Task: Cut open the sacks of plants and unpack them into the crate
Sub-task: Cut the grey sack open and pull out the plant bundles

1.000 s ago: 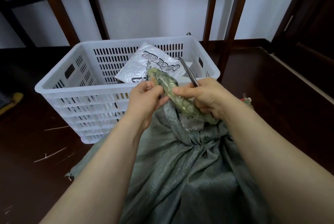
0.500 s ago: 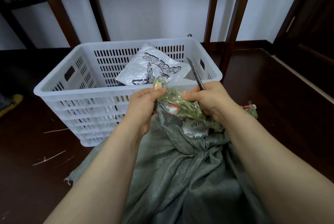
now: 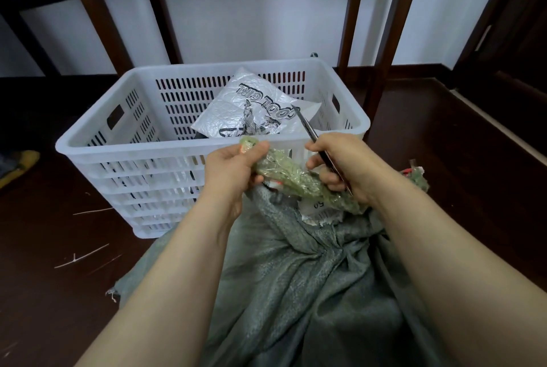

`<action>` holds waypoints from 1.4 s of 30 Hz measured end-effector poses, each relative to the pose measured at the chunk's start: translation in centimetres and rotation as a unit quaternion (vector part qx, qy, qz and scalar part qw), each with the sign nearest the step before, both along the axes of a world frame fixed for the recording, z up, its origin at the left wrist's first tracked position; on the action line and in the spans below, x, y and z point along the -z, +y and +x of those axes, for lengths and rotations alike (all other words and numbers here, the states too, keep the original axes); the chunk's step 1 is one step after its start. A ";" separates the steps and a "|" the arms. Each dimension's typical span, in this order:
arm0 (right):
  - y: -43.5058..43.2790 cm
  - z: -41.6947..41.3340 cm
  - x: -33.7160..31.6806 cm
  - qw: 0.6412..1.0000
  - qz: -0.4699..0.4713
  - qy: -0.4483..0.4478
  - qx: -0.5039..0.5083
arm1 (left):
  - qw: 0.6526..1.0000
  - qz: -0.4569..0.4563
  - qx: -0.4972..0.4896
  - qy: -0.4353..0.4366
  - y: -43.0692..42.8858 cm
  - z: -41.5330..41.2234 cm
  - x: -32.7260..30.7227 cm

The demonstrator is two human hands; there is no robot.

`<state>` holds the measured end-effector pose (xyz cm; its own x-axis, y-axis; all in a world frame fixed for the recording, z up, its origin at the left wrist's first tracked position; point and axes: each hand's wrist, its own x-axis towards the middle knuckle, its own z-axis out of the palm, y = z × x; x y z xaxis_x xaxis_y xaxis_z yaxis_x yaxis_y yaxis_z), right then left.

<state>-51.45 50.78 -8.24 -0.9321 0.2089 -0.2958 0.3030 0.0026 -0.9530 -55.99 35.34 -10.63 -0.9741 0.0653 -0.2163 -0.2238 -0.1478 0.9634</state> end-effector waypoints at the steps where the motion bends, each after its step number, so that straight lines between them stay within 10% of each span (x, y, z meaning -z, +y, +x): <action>1: 0.0 -0.1 -0.1 0.999 -0.036 0.012 -0.002 | 1.000 -0.006 -0.015 0.000 0.1 -0.1 0.1; 13: 0.9 0.3 0.6 0.983 -0.171 0.059 0.020 | 0.995 0.083 -0.037 -0.039 0.3 0.1 -1.2; 24: -0.2 0.6 -1.3 0.982 0.157 0.095 -0.036 | 0.995 0.078 -0.045 -0.032 -0.3 -0.7 -0.6; 34: -1.2 1.6 -2.7 0.818 0.560 0.066 -0.112 | 0.993 0.017 -0.106 0.045 -0.9 -1.1 -0.2; 42: -1.6 2.1 -3.0 0.778 0.612 0.067 -0.121 | 0.990 -0.004 -0.120 0.079 -0.4 -1.1 -0.2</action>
